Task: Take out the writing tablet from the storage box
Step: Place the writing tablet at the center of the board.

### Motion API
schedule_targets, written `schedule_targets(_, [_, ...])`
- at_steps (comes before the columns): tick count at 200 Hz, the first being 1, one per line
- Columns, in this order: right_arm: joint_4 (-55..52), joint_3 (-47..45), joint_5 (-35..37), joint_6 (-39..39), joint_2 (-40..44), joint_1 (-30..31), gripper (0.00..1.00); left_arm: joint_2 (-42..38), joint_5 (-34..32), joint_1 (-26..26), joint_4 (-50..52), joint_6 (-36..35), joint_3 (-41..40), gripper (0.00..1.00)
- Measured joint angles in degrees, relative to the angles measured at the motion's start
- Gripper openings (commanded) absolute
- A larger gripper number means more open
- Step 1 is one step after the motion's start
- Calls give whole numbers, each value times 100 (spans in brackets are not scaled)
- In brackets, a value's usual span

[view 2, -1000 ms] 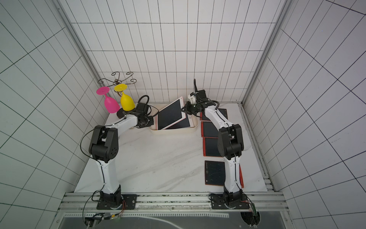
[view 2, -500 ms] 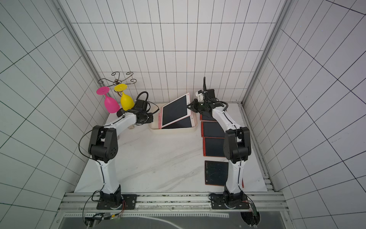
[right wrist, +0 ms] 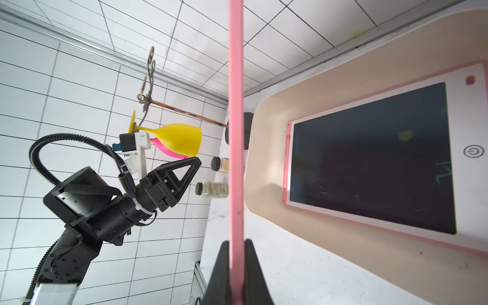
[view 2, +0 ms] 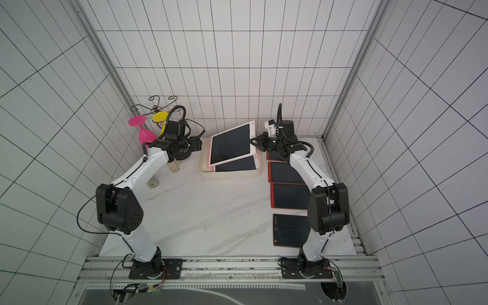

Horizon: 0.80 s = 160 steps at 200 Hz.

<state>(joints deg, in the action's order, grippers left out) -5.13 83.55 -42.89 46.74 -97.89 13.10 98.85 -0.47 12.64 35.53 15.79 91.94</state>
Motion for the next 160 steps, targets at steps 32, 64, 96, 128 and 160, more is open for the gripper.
schedule_targets(32, [610,-890,44,586,828,166,0,-820,74,-28,203,74,-13,93])
schedule_targets(64, [1283,-1893,208,1305,1513,702,0,-1252,232,-63,599,144,-20,94])
schedule_targets(96, [1681,-2544,575,1821,1974,1414,0,-1650,407,-72,863,188,-212,94])
schedule_targets(128, [2192,-3073,1054,2258,2236,2157,0,-1937,577,-70,992,221,-337,94])
schedule_targets(160, [2557,-3364,1576,2575,2155,2907,0,-2026,752,-72,999,269,-538,94])
